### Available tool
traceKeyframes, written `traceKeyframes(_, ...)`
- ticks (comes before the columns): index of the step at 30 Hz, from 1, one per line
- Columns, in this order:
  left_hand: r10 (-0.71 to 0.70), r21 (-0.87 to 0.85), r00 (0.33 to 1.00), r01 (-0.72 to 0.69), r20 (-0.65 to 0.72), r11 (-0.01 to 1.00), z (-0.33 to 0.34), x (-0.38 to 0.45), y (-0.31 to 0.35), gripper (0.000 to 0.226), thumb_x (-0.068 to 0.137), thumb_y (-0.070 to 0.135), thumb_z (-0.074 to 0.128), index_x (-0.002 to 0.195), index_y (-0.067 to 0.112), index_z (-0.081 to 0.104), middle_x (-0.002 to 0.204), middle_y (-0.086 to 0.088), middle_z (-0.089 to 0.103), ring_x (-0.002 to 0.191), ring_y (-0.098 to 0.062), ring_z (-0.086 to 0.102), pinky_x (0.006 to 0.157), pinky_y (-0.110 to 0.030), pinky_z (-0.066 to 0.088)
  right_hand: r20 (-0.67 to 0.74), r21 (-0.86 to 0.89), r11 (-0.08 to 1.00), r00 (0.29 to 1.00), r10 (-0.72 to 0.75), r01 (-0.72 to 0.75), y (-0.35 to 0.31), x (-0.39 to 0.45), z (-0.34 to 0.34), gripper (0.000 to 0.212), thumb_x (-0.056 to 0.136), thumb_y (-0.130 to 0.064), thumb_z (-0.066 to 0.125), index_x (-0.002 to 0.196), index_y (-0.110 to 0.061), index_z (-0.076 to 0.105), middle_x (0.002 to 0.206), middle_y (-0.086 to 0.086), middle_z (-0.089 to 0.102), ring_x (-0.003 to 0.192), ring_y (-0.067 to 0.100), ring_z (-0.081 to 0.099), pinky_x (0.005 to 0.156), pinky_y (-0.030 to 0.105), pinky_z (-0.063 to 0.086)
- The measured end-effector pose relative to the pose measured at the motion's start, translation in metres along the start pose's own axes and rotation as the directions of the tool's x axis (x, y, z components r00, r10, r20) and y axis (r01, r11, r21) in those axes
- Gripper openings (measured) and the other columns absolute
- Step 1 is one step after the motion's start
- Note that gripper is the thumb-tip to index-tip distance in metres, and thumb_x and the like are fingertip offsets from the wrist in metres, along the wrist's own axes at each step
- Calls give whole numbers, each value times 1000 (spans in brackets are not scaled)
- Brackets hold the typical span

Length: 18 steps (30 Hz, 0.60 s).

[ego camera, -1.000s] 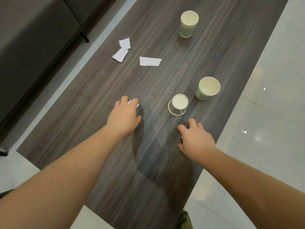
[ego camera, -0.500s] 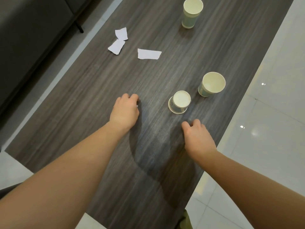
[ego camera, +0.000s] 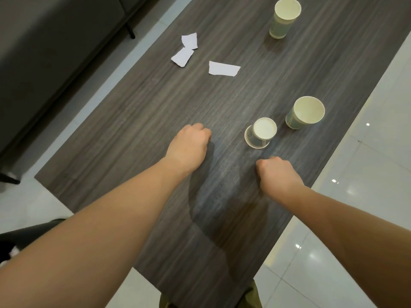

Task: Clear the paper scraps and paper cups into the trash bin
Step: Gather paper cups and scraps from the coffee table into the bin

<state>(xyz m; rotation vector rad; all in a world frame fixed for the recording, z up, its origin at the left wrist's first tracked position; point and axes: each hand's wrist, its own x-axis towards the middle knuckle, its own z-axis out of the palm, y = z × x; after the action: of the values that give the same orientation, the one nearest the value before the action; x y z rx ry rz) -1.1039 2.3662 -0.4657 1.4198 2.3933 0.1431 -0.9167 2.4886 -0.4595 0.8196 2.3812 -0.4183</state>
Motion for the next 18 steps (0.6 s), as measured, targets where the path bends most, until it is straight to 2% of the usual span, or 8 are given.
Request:
traceKeyframes(4,-4,-21,1000,3,-12,1000,-11,-14,-1,15,90,6,49,97,8,63,99,-13,59,92,-34,55,74,-43,45,-45,1,998,997,-57,57,-12,-1,-10,13,86,0,51,91,-12,53,88,8,45,82,32,51,66,39,46)
traceKeyframes(9,-58,-50,998,57,-22,997,-25,-51,-11,18,91,7,49,100,10,64,101,-12,60,95,-34,56,76,-41,46,-74,-33,985,983,-169,167,-42,-8,-23,17,87,1,46,83,-15,41,81,6,38,77,31,45,64,38,39)
traceKeyframes(14,-143,-98,989,140,-28,985,-40,-93,-27,21,91,5,48,103,12,64,104,-9,60,97,-32,56,80,-43,48,-62,-96,958,959,-275,269,-75,-14,-32,16,83,0,48,94,-11,54,89,10,49,89,37,56,72,40,48)
traceKeyframes(18,-183,-125,982,176,-47,976,-48,-122,-40,21,91,6,48,102,13,65,104,-9,61,98,-32,57,81,-42,47,-54,-116,946,949,-310,303,-105,-23,-38,21,81,1,48,94,-13,57,94,10,53,83,34,54,72,39,50)
